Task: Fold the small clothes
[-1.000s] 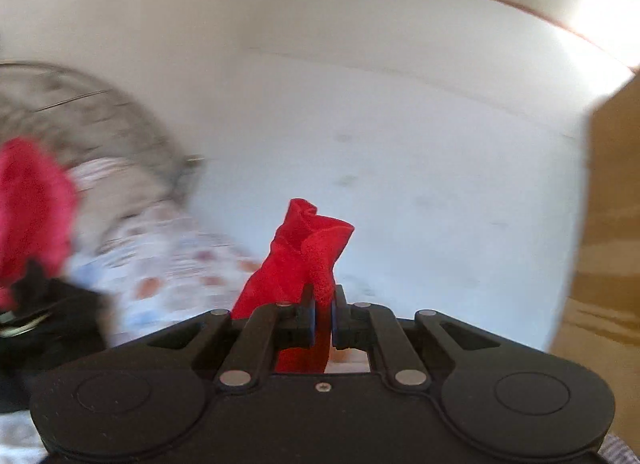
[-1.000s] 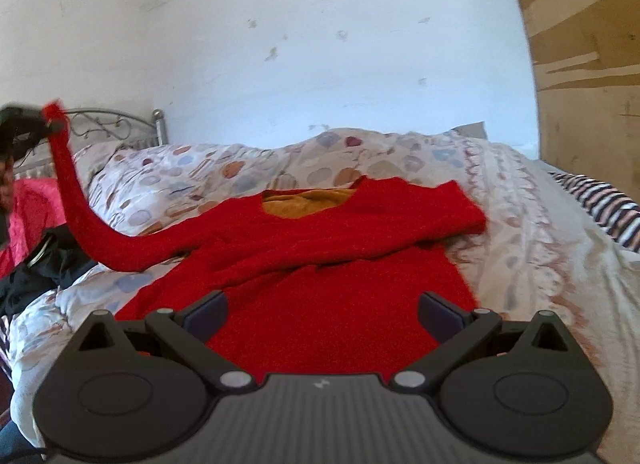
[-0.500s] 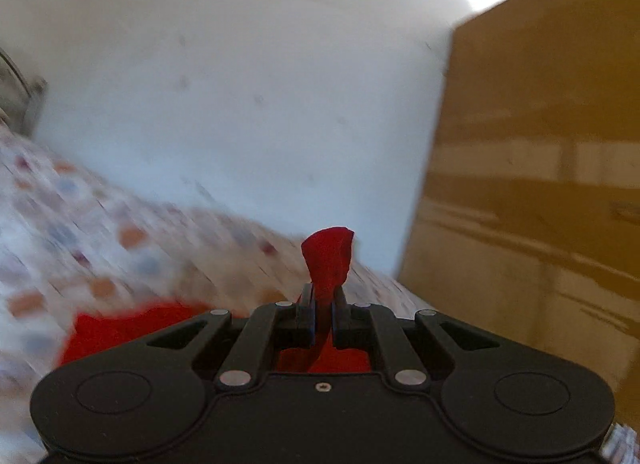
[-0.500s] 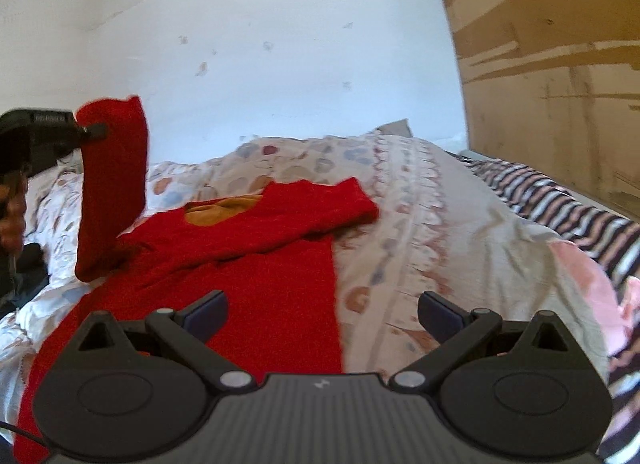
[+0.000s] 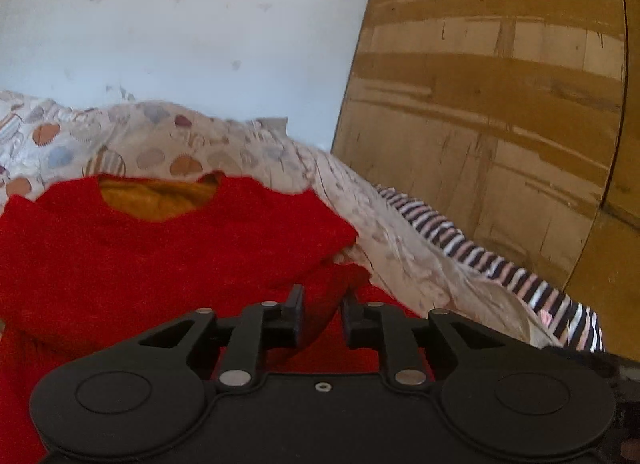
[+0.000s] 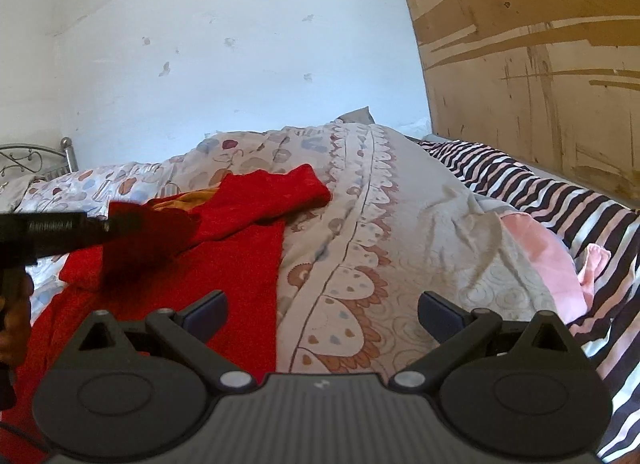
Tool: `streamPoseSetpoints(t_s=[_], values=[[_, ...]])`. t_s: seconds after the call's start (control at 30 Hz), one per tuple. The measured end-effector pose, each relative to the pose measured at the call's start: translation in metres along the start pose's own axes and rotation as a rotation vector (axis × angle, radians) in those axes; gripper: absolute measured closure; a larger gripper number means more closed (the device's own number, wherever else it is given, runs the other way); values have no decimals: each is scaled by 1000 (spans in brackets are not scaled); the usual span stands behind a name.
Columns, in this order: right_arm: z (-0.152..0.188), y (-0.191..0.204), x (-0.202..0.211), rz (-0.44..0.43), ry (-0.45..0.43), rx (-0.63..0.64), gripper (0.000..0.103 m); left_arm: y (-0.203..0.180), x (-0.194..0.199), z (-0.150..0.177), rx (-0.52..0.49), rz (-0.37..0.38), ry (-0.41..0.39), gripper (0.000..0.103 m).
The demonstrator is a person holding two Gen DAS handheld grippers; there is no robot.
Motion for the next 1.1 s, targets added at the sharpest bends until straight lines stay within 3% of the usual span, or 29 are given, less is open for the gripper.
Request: streamPoseSetpoints(t_s=[0.07, 0.13, 0.23, 0.3, 0.4, 0.5, 0.63, 0.77, 0.87, 1.0, 1.1], values=[[0, 1, 0, -1, 2, 3, 0, 2, 1, 3, 14, 15, 17, 61], [1, 2, -1, -1, 4, 10, 0, 4, 5, 3, 28, 34, 27, 25], [1, 3, -1, 6, 1, 28, 0, 2, 17, -1, 3, 38, 30, 8], [0, 4, -1, 16, -7, 51, 0, 2, 29, 0, -38, 37, 34, 3], [-2, 10, -3, 16, -8, 97, 0, 16, 44, 2, -85, -21, 50, 2], [-6, 22, -9, -24, -2, 130, 0, 48, 55, -1, -85, -134, 76, 1], [-12, 46, -22, -94, 9, 175, 0, 117, 63, -15, -67, -338, 105, 1], [-13, 78, -46, -159, 64, 225, 0, 188, 60, -40, -42, -479, 100, 1], [-11, 102, -63, -188, 82, 251, 0, 230, 46, -57, -33, -534, 81, 1], [-3, 122, -80, -228, 102, 267, 0, 279, 9, -67, 9, -552, 106, 2], [3, 129, -90, -231, 127, 284, 0, 304, -20, -69, 100, -514, 150, 15]])
Point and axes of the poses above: each gripper's, at about its wrist camera, not at the fingertips, and x roughly against the way its jaws point, y to its left, z to its underside, the point moved 6 cm from there along -x, roughly the way its jaws point, and after that the axes turned 11 degrees about -y, right-handed, at the moved point
